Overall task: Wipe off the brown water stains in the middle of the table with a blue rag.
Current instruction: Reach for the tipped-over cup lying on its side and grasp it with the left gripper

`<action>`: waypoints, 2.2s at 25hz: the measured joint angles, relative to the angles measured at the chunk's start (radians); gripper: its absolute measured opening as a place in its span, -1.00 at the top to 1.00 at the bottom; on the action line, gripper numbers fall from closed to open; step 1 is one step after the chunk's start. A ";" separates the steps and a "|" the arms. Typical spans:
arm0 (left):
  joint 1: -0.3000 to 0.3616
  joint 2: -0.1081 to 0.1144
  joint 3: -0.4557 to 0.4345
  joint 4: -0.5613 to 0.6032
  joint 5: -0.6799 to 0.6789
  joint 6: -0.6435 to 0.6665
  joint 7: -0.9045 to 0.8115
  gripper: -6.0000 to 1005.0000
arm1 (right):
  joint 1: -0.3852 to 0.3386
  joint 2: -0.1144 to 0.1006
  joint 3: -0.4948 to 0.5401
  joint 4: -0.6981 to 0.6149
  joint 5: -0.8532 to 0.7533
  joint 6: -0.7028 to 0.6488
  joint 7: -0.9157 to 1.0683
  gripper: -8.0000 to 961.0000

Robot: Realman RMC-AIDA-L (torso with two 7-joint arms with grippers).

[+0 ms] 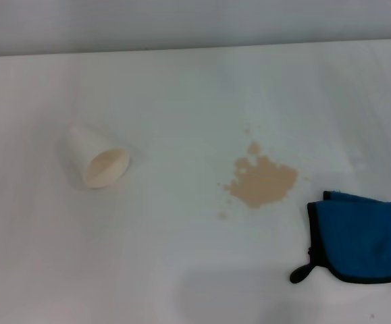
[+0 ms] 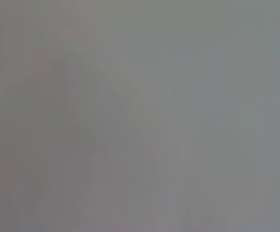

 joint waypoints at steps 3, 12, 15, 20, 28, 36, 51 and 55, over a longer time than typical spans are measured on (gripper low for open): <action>-0.008 0.003 0.005 0.001 0.007 0.023 0.000 -0.74 | -0.002 0.001 0.001 0.002 0.000 0.000 0.000 -0.38; -0.006 0.004 0.007 0.004 0.016 0.066 -0.025 -0.74 | 0.010 0.001 0.002 -0.001 0.000 -0.009 0.000 -0.38; -0.003 0.004 0.007 0.005 0.016 0.063 -0.026 -0.74 | 0.011 0.001 0.002 -0.002 -0.001 -0.010 0.000 -0.37; 0.001 0.004 -0.002 0.007 0.007 0.062 -0.026 -0.74 | 0.012 0.002 0.001 -0.002 0.000 -0.007 0.000 -0.37; -0.004 0.015 0.027 0.051 0.163 0.089 -0.028 -0.74 | 0.003 0.004 0.001 0.008 0.000 -0.008 0.001 -0.37; 0.051 0.025 0.031 0.282 0.472 0.172 -0.208 -0.74 | -0.003 0.002 0.001 0.017 0.000 -0.017 0.002 -0.37; 0.082 0.128 0.023 0.848 1.212 0.184 -1.068 -0.74 | -0.012 0.002 0.001 0.010 0.001 -0.010 0.002 -0.36; 0.047 0.144 0.020 0.967 1.449 0.108 -1.269 -0.74 | -0.016 0.001 0.002 0.009 0.000 0.005 0.012 -0.36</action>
